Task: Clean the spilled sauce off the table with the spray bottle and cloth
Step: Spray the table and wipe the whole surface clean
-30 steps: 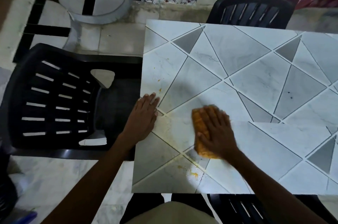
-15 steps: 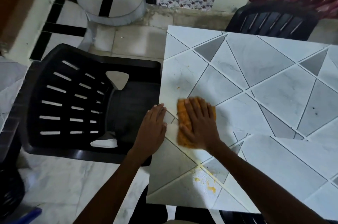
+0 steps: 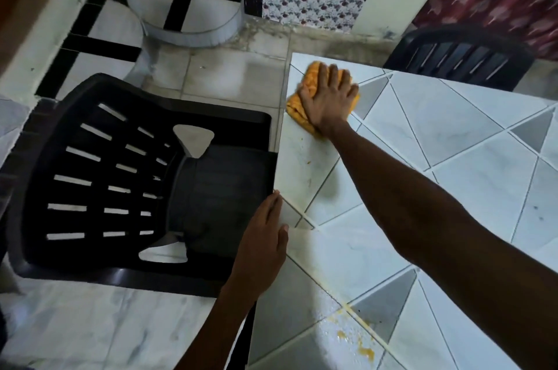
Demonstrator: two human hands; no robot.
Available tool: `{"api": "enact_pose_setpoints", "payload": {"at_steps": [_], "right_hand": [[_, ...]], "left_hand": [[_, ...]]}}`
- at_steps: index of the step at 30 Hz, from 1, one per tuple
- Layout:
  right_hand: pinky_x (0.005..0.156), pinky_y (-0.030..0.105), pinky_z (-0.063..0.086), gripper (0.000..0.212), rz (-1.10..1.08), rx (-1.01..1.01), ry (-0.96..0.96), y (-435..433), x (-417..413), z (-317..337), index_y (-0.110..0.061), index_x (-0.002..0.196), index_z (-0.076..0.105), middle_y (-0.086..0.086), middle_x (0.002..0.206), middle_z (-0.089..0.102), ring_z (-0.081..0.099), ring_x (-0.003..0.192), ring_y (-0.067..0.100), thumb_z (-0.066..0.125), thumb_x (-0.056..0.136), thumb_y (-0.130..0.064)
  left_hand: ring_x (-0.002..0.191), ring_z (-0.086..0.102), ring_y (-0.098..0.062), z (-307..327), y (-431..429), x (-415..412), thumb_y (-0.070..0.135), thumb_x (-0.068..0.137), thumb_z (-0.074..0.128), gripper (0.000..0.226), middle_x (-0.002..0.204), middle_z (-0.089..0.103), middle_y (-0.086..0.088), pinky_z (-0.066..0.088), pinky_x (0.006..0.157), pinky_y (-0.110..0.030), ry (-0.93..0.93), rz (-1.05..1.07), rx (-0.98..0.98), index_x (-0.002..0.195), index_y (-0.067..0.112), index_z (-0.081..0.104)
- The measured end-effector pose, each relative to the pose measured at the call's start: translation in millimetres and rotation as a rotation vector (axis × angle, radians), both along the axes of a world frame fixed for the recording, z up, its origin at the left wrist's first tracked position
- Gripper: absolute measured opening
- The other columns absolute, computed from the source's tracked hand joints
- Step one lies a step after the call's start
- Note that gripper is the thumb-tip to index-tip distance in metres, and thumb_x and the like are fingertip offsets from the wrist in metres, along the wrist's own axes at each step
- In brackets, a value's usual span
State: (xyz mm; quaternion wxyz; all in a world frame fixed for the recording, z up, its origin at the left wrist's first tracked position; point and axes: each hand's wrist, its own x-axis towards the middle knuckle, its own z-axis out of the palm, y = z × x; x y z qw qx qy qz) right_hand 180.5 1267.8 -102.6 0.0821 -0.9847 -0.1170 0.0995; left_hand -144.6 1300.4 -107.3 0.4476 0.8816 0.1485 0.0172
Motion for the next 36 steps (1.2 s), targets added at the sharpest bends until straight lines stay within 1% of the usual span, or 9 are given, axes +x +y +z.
{"api": "enact_pose_setpoints", "payload": {"at_steps": [4, 7, 12, 14, 16, 18, 22, 29, 36], "right_hand": [[0.121, 0.06, 0.006, 0.086, 0.08, 0.042, -0.049, -1, -26, -3, -0.023, 0.161, 0.015, 0.007, 0.168, 0.015, 0.007, 0.154, 0.038, 0.023, 0.092, -0.075], [0.121, 0.057, 0.014, 0.081, 0.212, 0.093, -0.092, -24, -92, -9, -0.026, 0.159, 0.021, 0.003, 0.166, 0.021, 0.012, 0.153, 0.034, 0.03, 0.094, -0.072], [0.121, 0.055, 0.014, 0.079, 0.31, 0.064, -0.093, -97, -224, -9, -0.026, 0.16, 0.021, 0.002, 0.168, 0.017, 0.01, 0.155, 0.032, 0.032, 0.095, -0.07], [0.121, 0.056, 0.015, 0.079, 0.404, 0.037, -0.071, -124, -248, -7, -0.026, 0.16, 0.02, 0.001, 0.168, 0.015, 0.007, 0.156, 0.03, 0.03, 0.095, -0.07], [0.12, 0.057, 0.018, 0.078, 0.441, 0.021, -0.08, -133, -235, -7, -0.027, 0.159, 0.023, 0.001, 0.168, 0.017, 0.011, 0.155, 0.03, 0.027, 0.095, -0.07], [0.121, 0.056, 0.015, 0.077, 0.269, 0.025, -0.081, -113, -199, -9, -0.027, 0.159, 0.024, 0.001, 0.167, 0.02, 0.013, 0.154, 0.031, 0.03, 0.095, -0.069], [0.12, 0.063, 0.007, 0.081, -0.09, 0.081, 0.003, -37, -126, -3, -0.022, 0.16, 0.019, 0.007, 0.167, 0.017, 0.008, 0.154, 0.038, 0.026, 0.095, -0.071], [0.12, 0.06, 0.011, 0.1, 0.236, 0.06, -0.02, -62, -266, -1, -0.023, 0.16, 0.02, 0.006, 0.168, 0.014, 0.007, 0.155, 0.034, 0.021, 0.083, -0.088], [0.12, 0.064, 0.008, 0.087, 0.331, -0.01, -0.019, -146, -343, -4, -0.023, 0.161, 0.015, 0.007, 0.169, 0.007, -0.001, 0.156, 0.032, 0.026, 0.092, -0.074]], "left_hand": [[0.137, 0.028, 0.002, 8, -4, -4, 0.023, 0.102, 0.042, 0.053, 0.153, 0.025, 0.012, 0.022, 0.11, -0.006, 0.005, 0.11, -0.186, 0.153, 0.017, 0.028], [0.132, 0.045, -0.008, 9, -1, -4, 0.029, 0.095, 0.042, 0.057, 0.148, 0.044, -0.001, 0.036, 0.109, -0.021, 0.068, 0.277, -0.454, 0.15, 0.015, 0.035], [0.125, 0.057, -0.016, 4, 14, -21, 0.01, 0.097, 0.052, 0.056, 0.132, 0.059, -0.001, 0.044, 0.109, -0.044, 0.158, 0.414, -0.789, 0.149, 0.017, 0.033], [0.125, 0.057, -0.017, 8, 17, -26, 0.02, 0.091, 0.057, 0.06, 0.133, 0.059, -0.002, 0.046, 0.107, -0.04, 0.184, 0.394, -0.821, 0.147, 0.015, 0.036], [0.128, 0.055, -0.02, 10, 17, -26, 0.003, 0.096, 0.05, 0.049, 0.14, 0.054, -0.01, 0.046, 0.106, -0.035, 0.199, 0.382, -0.855, 0.143, 0.014, 0.039], [0.128, 0.053, -0.022, 10, 16, -24, -0.011, 0.096, 0.042, 0.05, 0.143, 0.05, -0.015, 0.048, 0.101, -0.027, 0.193, 0.387, -0.884, 0.142, 0.009, 0.04], [0.118, 0.061, -0.012, 15, 15, -24, 0.003, 0.1, 0.046, 0.043, 0.132, 0.058, -0.007, 0.052, 0.091, -0.022, 0.157, 0.441, -0.952, 0.142, 0.008, 0.042], [0.105, 0.065, -0.021, 19, 23, -32, 0.025, 0.107, 0.036, 0.038, 0.127, 0.062, -0.015, 0.054, 0.088, -0.033, 0.263, 0.677, -1.133, 0.139, 0.009, 0.047], [0.114, 0.064, -0.022, 27, 27, -35, 0.017, 0.103, 0.046, 0.03, 0.126, 0.063, -0.014, 0.052, 0.097, -0.035, 0.354, 0.512, -1.048, 0.131, 0.01, 0.054]]}}
